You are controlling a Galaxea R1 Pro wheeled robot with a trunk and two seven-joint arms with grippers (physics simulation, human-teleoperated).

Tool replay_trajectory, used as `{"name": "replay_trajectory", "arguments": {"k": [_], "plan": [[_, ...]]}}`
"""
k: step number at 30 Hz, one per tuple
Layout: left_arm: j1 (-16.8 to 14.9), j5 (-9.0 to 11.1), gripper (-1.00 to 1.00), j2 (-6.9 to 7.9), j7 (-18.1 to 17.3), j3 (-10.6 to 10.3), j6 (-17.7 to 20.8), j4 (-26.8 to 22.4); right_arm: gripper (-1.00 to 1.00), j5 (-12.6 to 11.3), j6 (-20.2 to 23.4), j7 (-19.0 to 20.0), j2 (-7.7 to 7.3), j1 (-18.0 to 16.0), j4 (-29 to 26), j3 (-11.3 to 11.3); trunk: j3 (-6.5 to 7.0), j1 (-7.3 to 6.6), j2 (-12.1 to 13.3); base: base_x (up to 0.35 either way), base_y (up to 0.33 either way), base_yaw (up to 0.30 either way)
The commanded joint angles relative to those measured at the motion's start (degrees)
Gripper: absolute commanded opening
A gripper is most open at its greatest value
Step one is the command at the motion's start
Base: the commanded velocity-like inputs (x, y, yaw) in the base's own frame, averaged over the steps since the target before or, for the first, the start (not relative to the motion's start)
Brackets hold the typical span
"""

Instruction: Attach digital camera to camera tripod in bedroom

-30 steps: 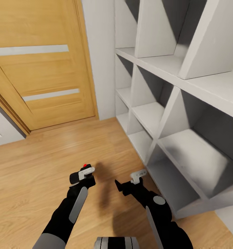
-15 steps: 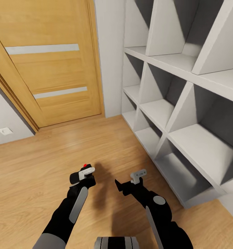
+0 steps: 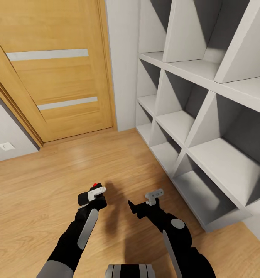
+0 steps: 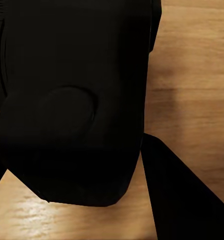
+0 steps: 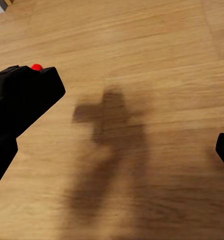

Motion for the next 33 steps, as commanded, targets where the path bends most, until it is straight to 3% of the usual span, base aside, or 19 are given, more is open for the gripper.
{"name": "replay_trajectory", "arguments": {"k": [1, 13, 16, 18, 19, 24, 33], "plan": [[-0.03, 0.36, -1.0, 0.03, 0.46, -0.12, 0.16, -0.09, 1.0, 0.61, 0.24, 0.44, 0.02, -0.02, -0.08, -0.06, -0.04, -0.01, -0.02, 0.0, 0.0, 0.0], [-0.03, -0.1, -1.0, 0.15, 0.18, -0.25, 0.09, 0.71, 1.0, 0.65, -0.06, -0.14, 0.13, -0.02, 0.25, -0.27, 2.17, -0.27, 0.11, 0.0, 0.0, 0.0], [-0.03, -0.13, -1.0, 0.23, 0.21, -0.25, 0.09, 0.76, 1.0, 0.58, -0.45, -2.34, 0.13, -0.03, 2.03, -0.62, 2.84, -0.35, 0.15, 0.0, 0.0, 0.0], [-0.03, -0.14, -1.0, 0.27, 0.22, -0.25, 0.09, 0.78, 1.0, 0.53, -1.01, -4.63, 0.02, -0.03, 3.71, -1.79, 3.28, -0.4, 0.18, 0.0, 0.0, 0.0], [-0.03, -0.14, -1.0, 0.29, 0.22, -0.25, 0.09, 0.79, 1.0, 0.62, -1.98, -6.64, -0.07, -0.03, 4.82, -3.67, 3.5, -0.42, 0.19, 0.0, 0.0, 0.0], [-0.03, -0.14, -1.0, 0.31, 0.16, -0.25, 0.09, 0.97, 1.0, 0.76, -4.29, -9.08, -0.12, -0.03, 5.78, -6.25, 4.61, -0.55, 0.26, 0.0, 0.0, 0.0], [-0.03, -0.15, -1.0, 0.31, 0.14, -0.27, 0.03, 1.42, 1.0, 0.6, -4.28, -14.48, -0.03, -0.03, 6.84, -6.75, 6.6, -0.78, 0.38, 0.0, 0.0, 0.0]]}}
